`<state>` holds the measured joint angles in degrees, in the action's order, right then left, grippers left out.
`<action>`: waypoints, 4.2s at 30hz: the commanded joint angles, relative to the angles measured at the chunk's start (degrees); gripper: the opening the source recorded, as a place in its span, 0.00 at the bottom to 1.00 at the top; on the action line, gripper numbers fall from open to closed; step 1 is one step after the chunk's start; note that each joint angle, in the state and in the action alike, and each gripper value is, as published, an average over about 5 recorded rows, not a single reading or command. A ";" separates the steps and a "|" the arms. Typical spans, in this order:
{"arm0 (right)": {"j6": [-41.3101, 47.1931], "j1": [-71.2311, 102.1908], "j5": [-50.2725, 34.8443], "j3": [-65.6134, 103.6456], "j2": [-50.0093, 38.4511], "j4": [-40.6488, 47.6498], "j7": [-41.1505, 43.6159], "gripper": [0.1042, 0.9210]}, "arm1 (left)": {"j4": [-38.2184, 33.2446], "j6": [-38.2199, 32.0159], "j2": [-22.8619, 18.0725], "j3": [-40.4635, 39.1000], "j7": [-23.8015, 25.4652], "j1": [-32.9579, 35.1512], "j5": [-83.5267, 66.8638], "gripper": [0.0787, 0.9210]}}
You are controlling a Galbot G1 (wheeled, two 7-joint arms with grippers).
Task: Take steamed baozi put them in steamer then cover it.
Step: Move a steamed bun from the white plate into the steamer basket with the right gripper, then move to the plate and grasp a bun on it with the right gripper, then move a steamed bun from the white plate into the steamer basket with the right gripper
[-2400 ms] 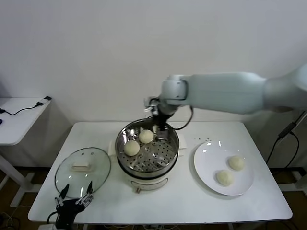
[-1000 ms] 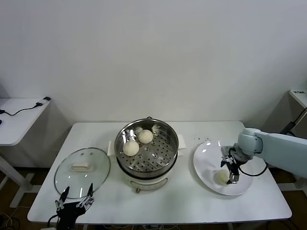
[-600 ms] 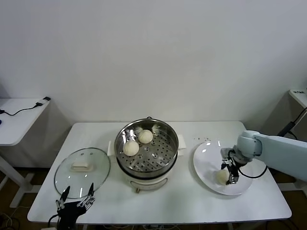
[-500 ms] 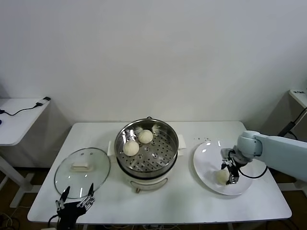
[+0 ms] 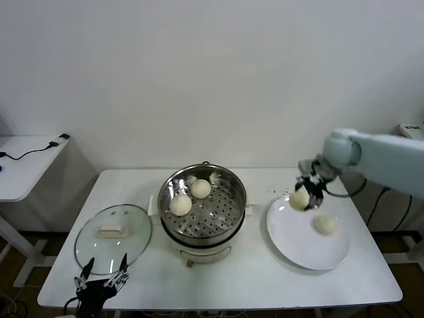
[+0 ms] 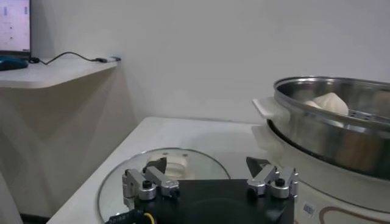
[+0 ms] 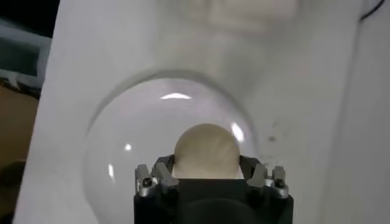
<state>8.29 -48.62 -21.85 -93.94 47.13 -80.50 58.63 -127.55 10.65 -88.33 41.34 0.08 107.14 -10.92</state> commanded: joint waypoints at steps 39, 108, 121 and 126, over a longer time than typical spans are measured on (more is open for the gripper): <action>-26.45 6.44 23.60 8.56 25.87 -7.06 -4.32 0.87 | -0.03 -0.37 -0.55 0.21 0.02 0.19 0.05 0.88; -2.32 31.70 11.85 22.44 -8.63 20.54 -1.22 0.66 | -0.03 0.14 -1.18 0.31 0.01 0.10 0.82 0.88; 9.40 -19.20 -29.85 -7.41 3.20 -4.74 -2.34 0.66 | -0.03 0.58 -1.33 -0.85 -0.04 -1.22 2.73 0.88; 14.43 -18.28 -36.06 -1.85 9.94 -10.24 -6.83 0.66 | -0.03 0.92 -1.11 -0.65 -0.02 -1.87 2.83 0.88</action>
<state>14.97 -50.49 -38.72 -90.98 47.80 -77.52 55.66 -127.57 11.88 -89.37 40.51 0.10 105.04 -8.36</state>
